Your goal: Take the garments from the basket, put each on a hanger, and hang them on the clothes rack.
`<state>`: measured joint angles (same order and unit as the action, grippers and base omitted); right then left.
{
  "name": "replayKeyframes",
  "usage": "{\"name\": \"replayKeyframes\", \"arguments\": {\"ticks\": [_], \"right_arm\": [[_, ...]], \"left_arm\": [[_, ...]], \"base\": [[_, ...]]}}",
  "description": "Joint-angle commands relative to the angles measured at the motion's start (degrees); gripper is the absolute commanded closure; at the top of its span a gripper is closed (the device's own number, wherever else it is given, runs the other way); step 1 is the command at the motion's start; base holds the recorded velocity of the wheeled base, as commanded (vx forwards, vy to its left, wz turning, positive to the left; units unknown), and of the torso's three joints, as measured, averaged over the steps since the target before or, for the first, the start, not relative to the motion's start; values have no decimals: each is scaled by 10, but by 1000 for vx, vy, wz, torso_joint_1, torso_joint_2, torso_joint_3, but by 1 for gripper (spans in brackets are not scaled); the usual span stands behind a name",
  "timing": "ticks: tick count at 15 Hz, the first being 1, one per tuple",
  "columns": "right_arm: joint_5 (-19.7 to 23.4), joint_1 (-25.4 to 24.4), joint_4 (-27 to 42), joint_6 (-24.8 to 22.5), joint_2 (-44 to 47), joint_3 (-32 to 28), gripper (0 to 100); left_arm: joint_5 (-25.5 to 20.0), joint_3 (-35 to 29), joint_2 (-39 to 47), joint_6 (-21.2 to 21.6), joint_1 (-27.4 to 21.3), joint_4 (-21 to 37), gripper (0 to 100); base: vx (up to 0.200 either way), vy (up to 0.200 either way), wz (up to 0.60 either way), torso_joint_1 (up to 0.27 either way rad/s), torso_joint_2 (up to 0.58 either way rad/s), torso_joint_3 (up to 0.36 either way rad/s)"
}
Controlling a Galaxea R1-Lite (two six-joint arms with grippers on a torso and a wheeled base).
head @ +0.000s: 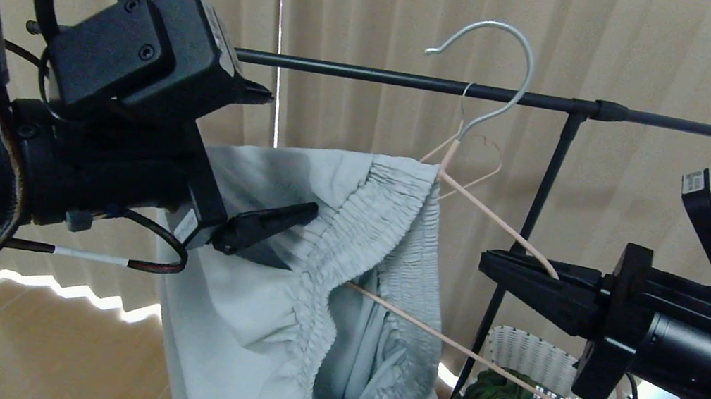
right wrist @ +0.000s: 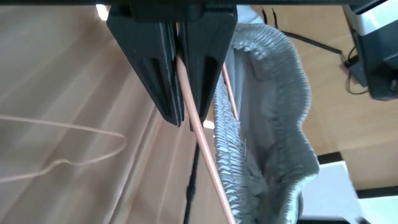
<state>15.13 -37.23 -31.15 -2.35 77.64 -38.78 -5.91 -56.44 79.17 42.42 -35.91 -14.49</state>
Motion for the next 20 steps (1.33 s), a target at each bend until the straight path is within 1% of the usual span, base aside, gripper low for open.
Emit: {"name": "replayKeyframes", "arguments": {"ticks": [1,3,7,8,10,20], "right_arm": [[9,-1,-1,-3,1,0,100],[32,-2,1,-21,1,-1,100],[43,-14,0,-25,0,-2,100],[47,-14,0,-26,0,-2,100],[51,-14,0,-35,0,-3,100],[49,-12,-3,-37,-7,-4,100]], "left_arm": [[-1,1,13,1,0,0,0],[-13,1,16,5,0,0,0],[-32,1,22,13,1,0,0],[-34,1,22,13,1,0,100],[-34,2,22,13,1,0,100],[-32,23,13,9,6,-5,100]], "base": [[0,0,0,0,0,0],[0,0,0,0,0,0],[0,0,0,0,0,0],[0,0,0,0,0,0],[0,0,0,0,0,0],[0,0,0,0,0,0]]}}
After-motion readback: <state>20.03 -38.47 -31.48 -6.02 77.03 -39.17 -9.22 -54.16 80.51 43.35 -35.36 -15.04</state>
